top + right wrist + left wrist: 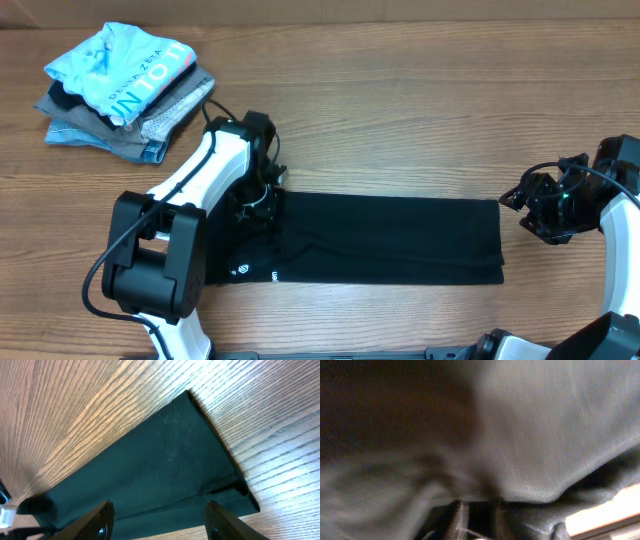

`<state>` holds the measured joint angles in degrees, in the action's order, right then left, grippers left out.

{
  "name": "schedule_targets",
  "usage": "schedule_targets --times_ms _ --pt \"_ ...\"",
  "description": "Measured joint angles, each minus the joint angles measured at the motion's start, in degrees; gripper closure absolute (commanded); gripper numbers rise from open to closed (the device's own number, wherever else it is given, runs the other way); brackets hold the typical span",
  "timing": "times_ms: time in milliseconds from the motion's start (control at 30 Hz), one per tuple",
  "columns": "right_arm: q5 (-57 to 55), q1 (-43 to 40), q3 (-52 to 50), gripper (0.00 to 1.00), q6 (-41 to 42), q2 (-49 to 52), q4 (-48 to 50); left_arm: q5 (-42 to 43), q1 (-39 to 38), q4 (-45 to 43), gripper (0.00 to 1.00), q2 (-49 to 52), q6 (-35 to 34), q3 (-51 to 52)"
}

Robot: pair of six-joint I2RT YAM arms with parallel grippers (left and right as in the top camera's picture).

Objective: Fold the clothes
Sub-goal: 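Grasp the left end of the folded strip with the left gripper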

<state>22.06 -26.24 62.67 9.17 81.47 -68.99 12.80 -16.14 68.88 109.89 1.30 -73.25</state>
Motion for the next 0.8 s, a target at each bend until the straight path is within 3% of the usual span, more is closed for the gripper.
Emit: schedule_targets --times_ms 200,333,533,800 --pt "0.1 0.0 0.0 0.38 0.0 0.0 0.4 11.8 -0.7 5.5 0.96 0.0 0.7 0.2" --pt "0.2 0.0 0.0 0.39 0.0 0.0 0.4 15.3 -3.3 7.1 0.95 0.0 2.0 0.2" --pt "0.2 0.0 0.0 0.39 0.0 0.0 0.5 15.6 -6.0 8.2 0.96 0.0 2.2 0.2" --pt "0.2 0.0 0.0 0.38 0.0 0.0 0.9 8.5 -1.3 5.9 0.96 -1.2 0.1 -5.2"
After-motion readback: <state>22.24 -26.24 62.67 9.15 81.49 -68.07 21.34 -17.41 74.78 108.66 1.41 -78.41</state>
